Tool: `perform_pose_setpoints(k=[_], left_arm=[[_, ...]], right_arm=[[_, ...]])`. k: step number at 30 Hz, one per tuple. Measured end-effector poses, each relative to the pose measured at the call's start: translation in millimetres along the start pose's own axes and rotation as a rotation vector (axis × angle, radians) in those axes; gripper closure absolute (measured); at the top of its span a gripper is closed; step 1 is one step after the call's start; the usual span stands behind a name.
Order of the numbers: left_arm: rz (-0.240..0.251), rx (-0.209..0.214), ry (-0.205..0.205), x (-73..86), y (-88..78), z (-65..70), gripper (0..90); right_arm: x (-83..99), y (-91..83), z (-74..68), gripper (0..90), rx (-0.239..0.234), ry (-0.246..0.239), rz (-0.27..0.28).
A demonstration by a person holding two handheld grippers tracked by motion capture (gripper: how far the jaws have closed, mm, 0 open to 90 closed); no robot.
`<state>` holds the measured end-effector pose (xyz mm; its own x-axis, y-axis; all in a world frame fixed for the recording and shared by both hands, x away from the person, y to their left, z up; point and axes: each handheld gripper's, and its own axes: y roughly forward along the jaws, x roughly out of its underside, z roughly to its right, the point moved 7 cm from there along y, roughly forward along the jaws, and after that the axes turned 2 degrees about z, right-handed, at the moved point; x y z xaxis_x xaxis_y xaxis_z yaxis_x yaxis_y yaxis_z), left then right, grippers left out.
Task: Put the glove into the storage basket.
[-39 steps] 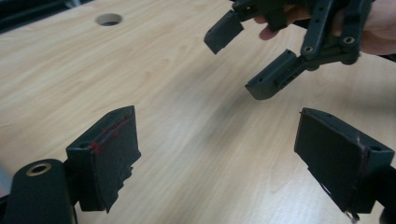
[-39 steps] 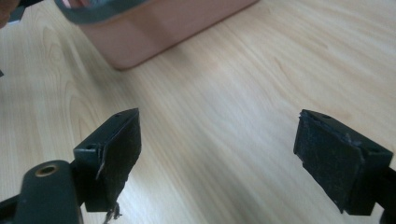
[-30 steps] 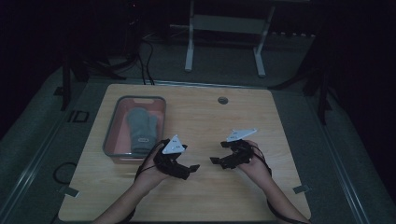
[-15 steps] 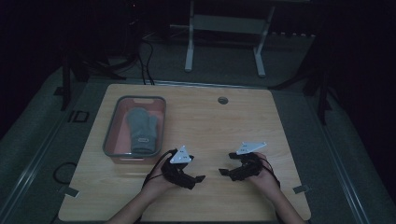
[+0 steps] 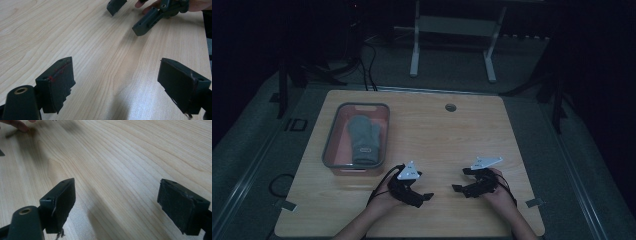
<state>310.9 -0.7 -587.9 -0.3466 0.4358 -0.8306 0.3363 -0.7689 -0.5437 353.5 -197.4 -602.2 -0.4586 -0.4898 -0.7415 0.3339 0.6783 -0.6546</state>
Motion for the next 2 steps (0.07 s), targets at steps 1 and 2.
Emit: perform_pose_setpoints(k=[1, 2], left_arm=[[0.002, -0.001, 0.0, 0.1, 0.2, 0.3, 14.2], [0.0, -0.001, 0.001, 0.2, 0.3, 0.4, 14.2]], right_arm=[[0.1, 0.2, 0.1, 15.0, 0.001, 0.0, 0.0], [0.2, 0.2, 0.2, 15.0, 0.001, -0.001, -0.001]])
